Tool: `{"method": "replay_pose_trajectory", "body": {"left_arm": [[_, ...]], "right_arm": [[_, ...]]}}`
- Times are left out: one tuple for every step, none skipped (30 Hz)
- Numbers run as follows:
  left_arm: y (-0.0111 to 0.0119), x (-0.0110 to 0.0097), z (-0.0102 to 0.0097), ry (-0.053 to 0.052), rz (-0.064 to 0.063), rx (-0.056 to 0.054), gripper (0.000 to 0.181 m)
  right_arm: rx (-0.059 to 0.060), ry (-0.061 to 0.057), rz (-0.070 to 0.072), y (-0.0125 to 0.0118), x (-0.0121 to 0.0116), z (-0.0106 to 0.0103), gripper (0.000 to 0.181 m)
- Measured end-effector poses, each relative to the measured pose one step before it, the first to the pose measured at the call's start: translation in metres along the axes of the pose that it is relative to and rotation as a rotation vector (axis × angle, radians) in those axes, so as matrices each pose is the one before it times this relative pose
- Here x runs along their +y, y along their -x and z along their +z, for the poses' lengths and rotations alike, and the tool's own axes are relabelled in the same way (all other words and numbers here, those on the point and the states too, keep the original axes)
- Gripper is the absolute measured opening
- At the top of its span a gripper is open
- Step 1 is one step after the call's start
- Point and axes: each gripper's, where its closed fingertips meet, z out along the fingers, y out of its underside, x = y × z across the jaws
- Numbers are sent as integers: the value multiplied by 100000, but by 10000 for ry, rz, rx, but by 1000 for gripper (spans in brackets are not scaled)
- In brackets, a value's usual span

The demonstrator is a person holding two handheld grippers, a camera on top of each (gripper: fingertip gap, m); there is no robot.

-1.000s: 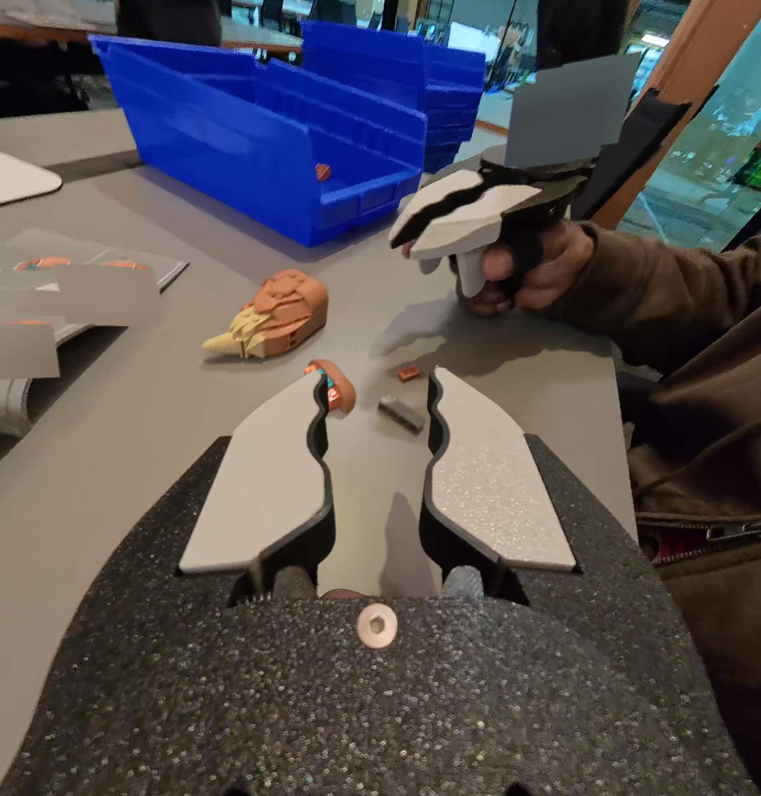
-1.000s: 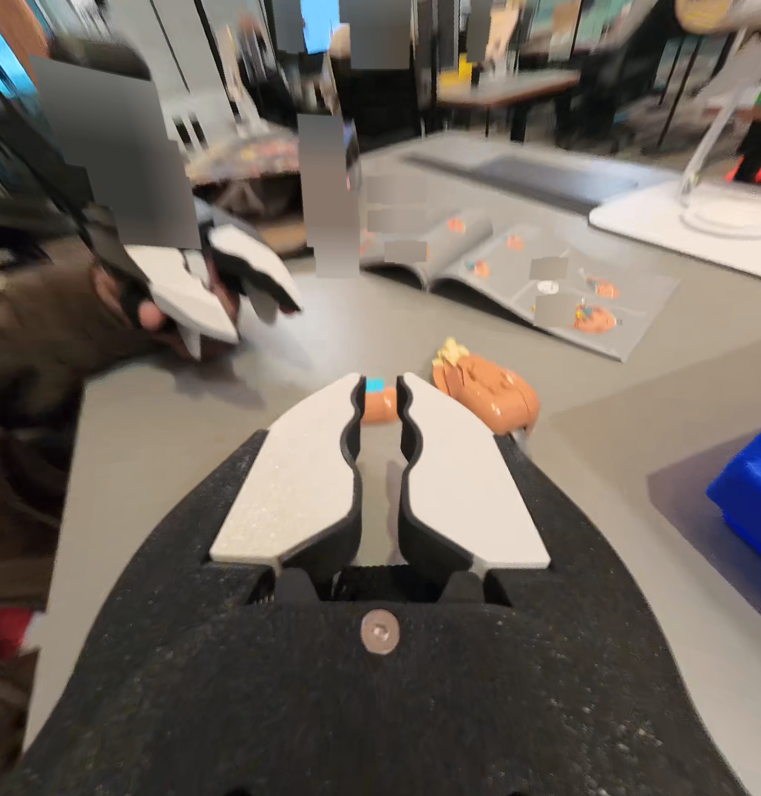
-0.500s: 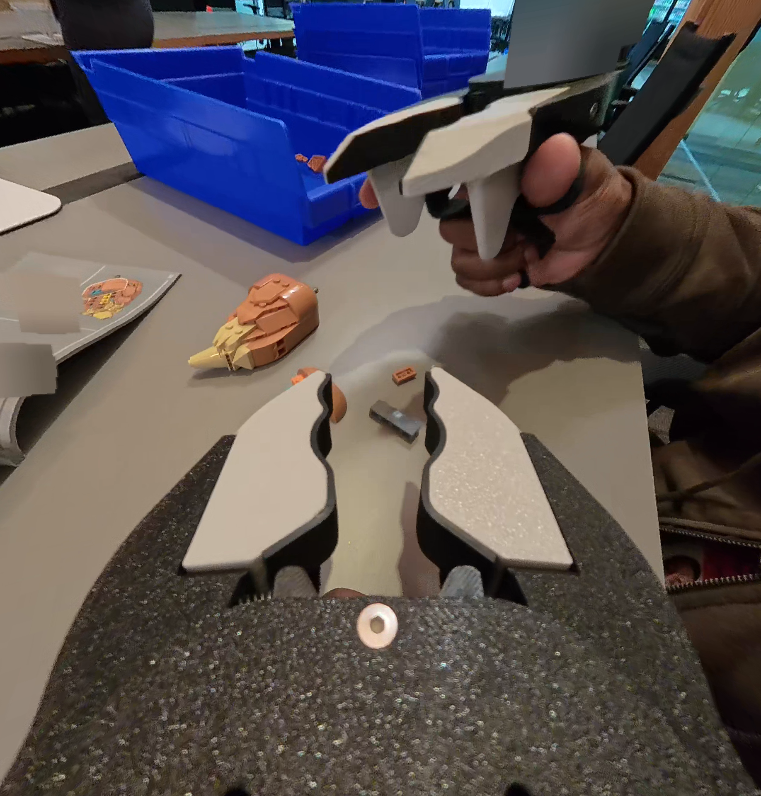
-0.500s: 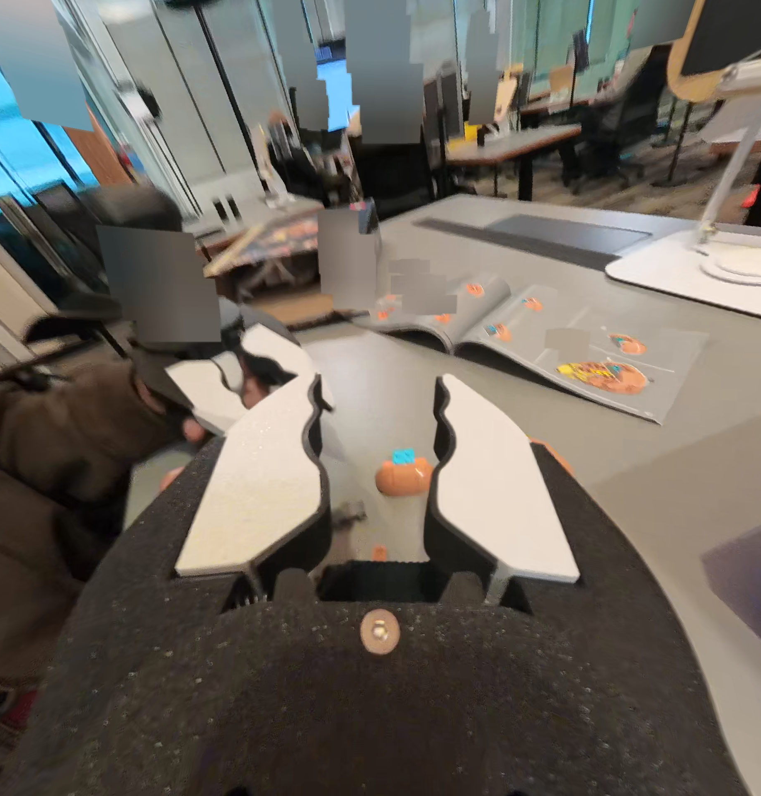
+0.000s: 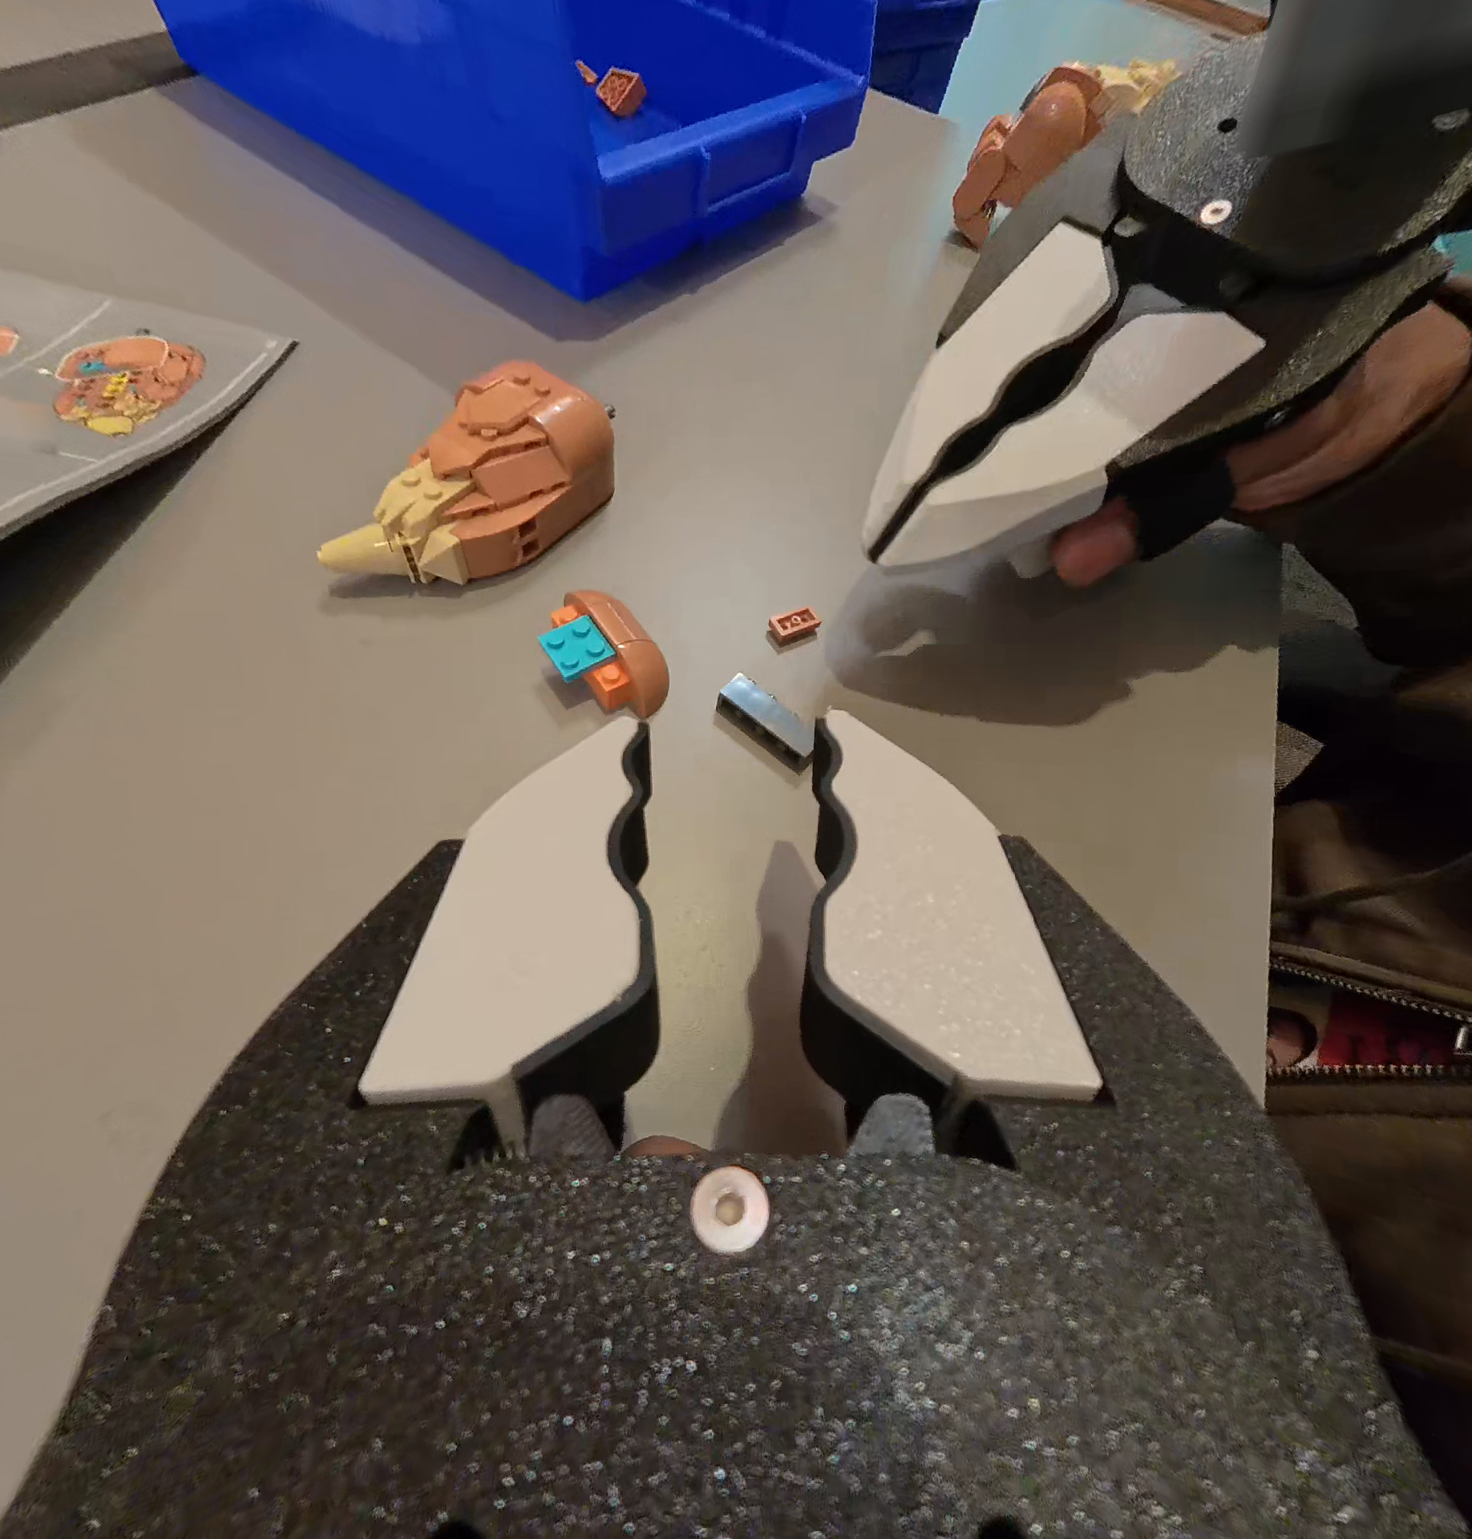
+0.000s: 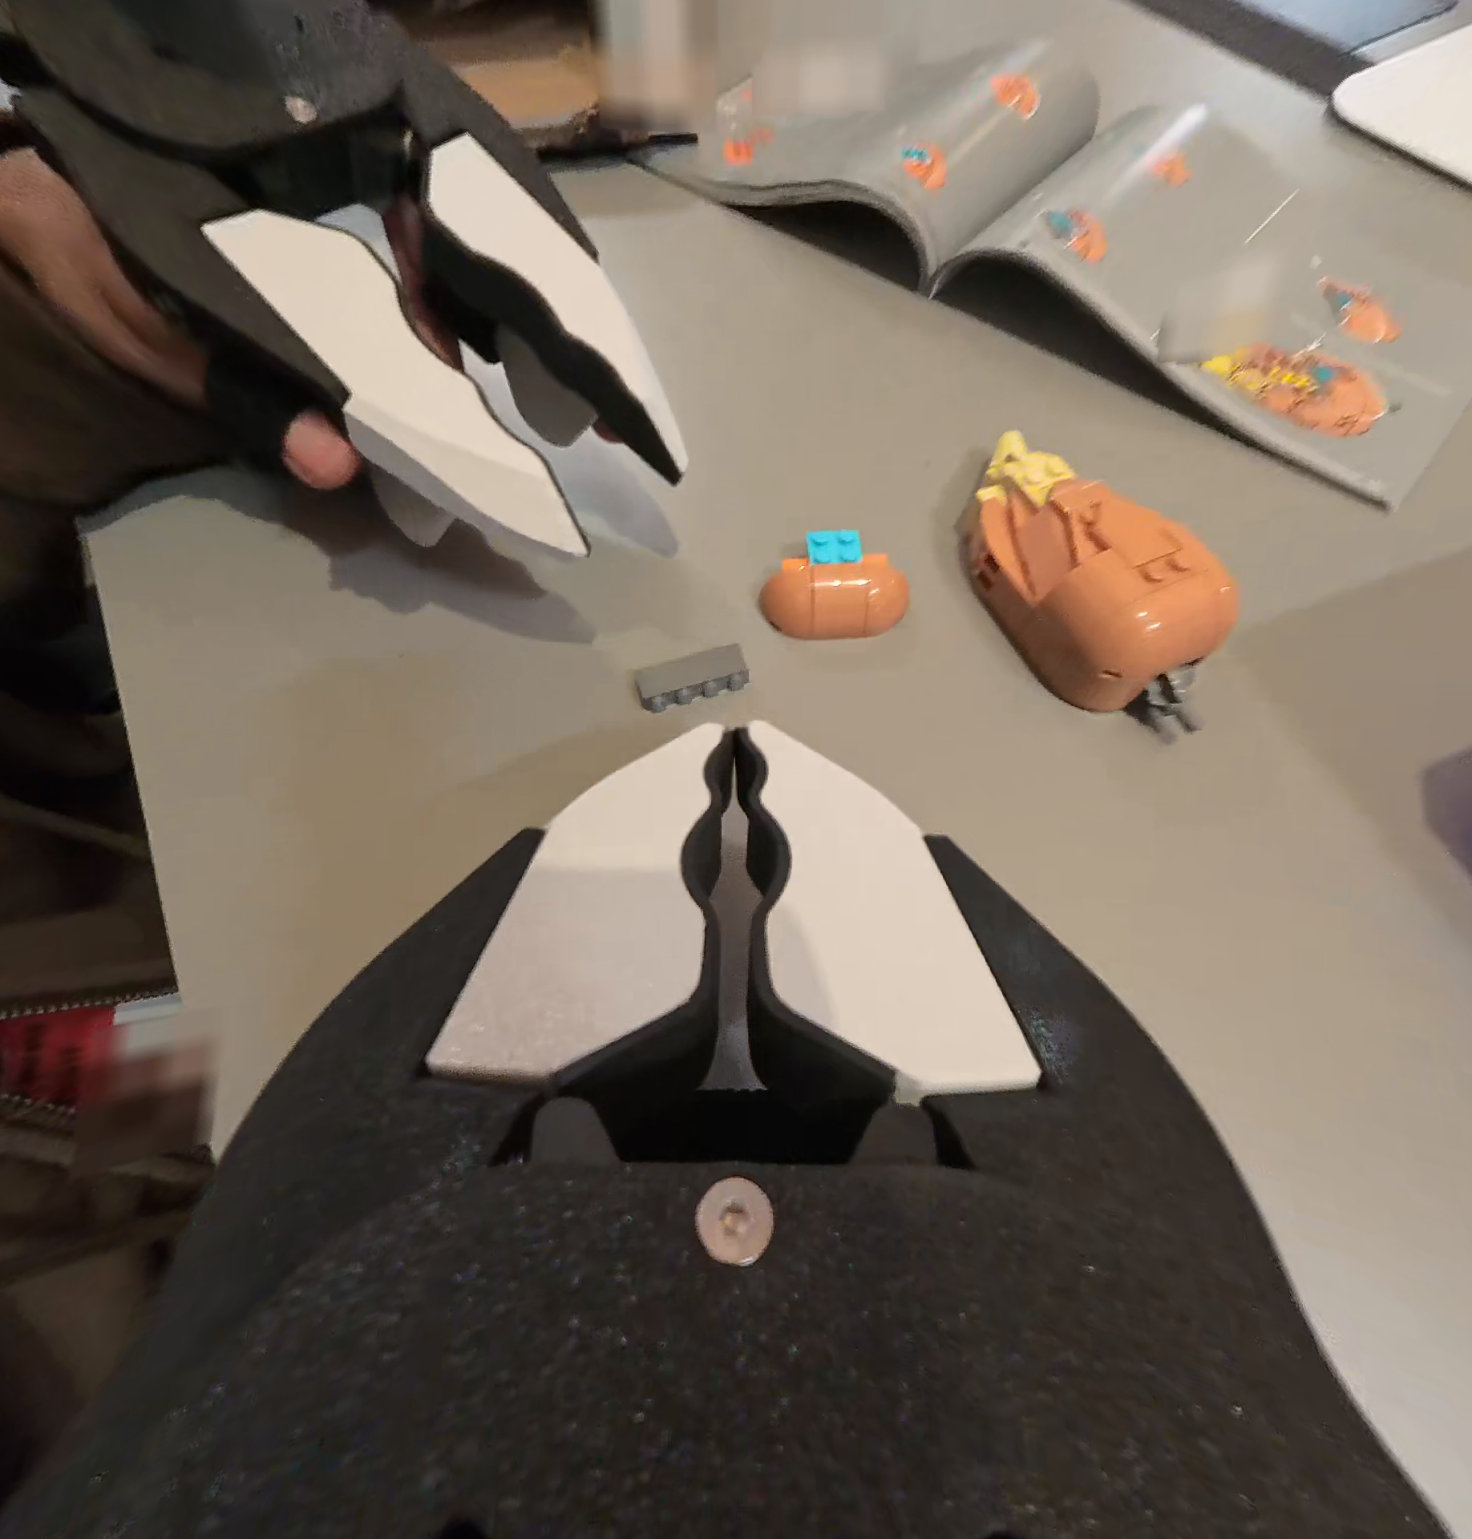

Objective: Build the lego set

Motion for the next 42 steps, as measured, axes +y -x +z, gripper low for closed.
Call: {"method": "replay_pose_trajectory", "body": {"left_arm": [[-59, 152, 17, 100, -37, 17, 37], [-83, 162, 51, 119, 2, 8, 36], [-53, 140, 70, 113, 37, -24, 36], [-27, 113, 74, 94, 65, -50, 36], [-62, 134, 78, 110, 54, -32, 35], [-140, 187, 83, 153, 35, 25, 35], [-125, 147, 69, 107, 60, 4, 35], [-143, 97, 15, 56, 88, -9, 35], [-189, 111, -17, 52, 68, 24, 35], [-171, 111, -33, 40, 9, 35, 35], [-153, 70, -86, -1, -31, 34, 35], [-144, 43, -112, -31, -50, 47, 35], [-130, 36, -142, -41, -65, 57, 35], [-105, 28, -151, -50, -75, 52, 35], [-58, 1, -154, -75, -74, 42, 36], [-44, -41, -161, -95, -73, 41, 35], [5, -70, -136, -106, -84, 44, 35], [33, -113, -121, -120, -93, 41, 35], [55, -100, -92, -96, -104, 50, 35], [21, -59, -63, -56, -101, 69, 35], [5, -55, -44, -45, -78, 72, 35], [-19, -36, -40, -34, -44, 68, 35], [-35, -24, -41, -31, -19, 67, 35], [-46, -29, -28, -23, -5, 65, 35], [-48, -11, -14, -14, 7, 56, 35], [-24, -22, 0, -3, 10, 43, 35], [-3, -16, -3, 1, 19, 32, 35], [2, -37, 4, -8, 34, 28, 35], [37, -55, -6, -13, 39, 24, 35], [143, -76, -19, -16, 79, -33, 35], [286, -52, -34, 14, 143, -111, 35], [326, -5, -43, 77, 177, -110, 35], [339, 9, -35, 116, 166, -102, 35], [301, -23, -41, 117, 155, -67, 35], [212, -120, -36, 83, 174, -6, 36], [118, -178, -17, 60, 195, 41, 36], [55, -182, 17, 86, 218, 84, 36], [28, -143, 59, 144, 252, 95, 36], [60, -124, 85, 171, 286, 59, 36], [76, -106, 101, 187, 317, 60, 37], [46, -101, 98, 188, 319, 84, 38], [109, -152, 73, 131, 294, 68, 38]], "right_arm": [[-41, 158, -39, 138, 166, 225, 0], [34, 162, -113, 35, 128, 226, 0], [79, 211, -133, -65, 158, 240, 0], [26, 218, -135, -11, 133, 263, 0], [-104, 164, -128, 171, 32, 295, 0], [-139, 122, -99, 241, -55, 306, 0], [-87, 79, -126, 200, -131, 309, 0], [-74, 166, -144, 200, -13, 356, 0], [-52, 226, -161, 161, 80, 416, 0], [-9, 238, -147, 72, 121, 417, 0], [-13, 171, -144, 49, 43, 393, 0], [-45, 132, -112, 55, -16, 376, 0], [-52, 61, -97, 22, -118, 333, 0], [-77, 61, -72, 29, -126, 312, 0], [-67, 26, -84, 8, -188, 280, 0], [-67, 9, -90, 30, -237, 259, 0], [-33, 22, -69, -11, -212, 256, 0], [1, 19, -99, -31, -204, 229, 0], [16, -11, -134, -27, -218, 180, 0], [-1, -15, -109, -1, -152, 102, 0], [-20, -49, -60, -9, -137, -7, 0], [-18, -129, -24, -46, -153, -140, 0], [-27, -170, 29, -101, -150, -259, 0], [-58, -226, 62, -98, -161, -359, 0], [-34, -245, 146, -202, -166, -433, 0], [5, -231, 193, -328, -120, -477, 0], [-31, -214, 177, -309, -97, -505, 1], [-4, -178, 170, -381, -72, -534, 2], [48, -110, 113, -473, -7, -529, 3], [99, -30, 30, -554, 52, -542, 4], [164, 2, -43, -672, 50, -559, 6], [160, 29, -72, -709, 49, -538, 8], [98, 32, -81, -631, 30, -497, 11], [67, 27, -61, -584, 25, -417, 14], [21, 16, -65, -509, 19, -331, 17], [0, 8, -51, -474, 32, -220, 20], [-62, -2, -36, -365, 30, -111, 23], [-102, -24, -15, -292, 14, -49, 26], [-114, -45, -5, -236, -4, 29, 28], [-130, -38, 12, -191, -1, 58, 30], [-180, -58, 19, -75, -42, 83, 32], [-194, -96, 26, -8, -99, 76, 33]]}}
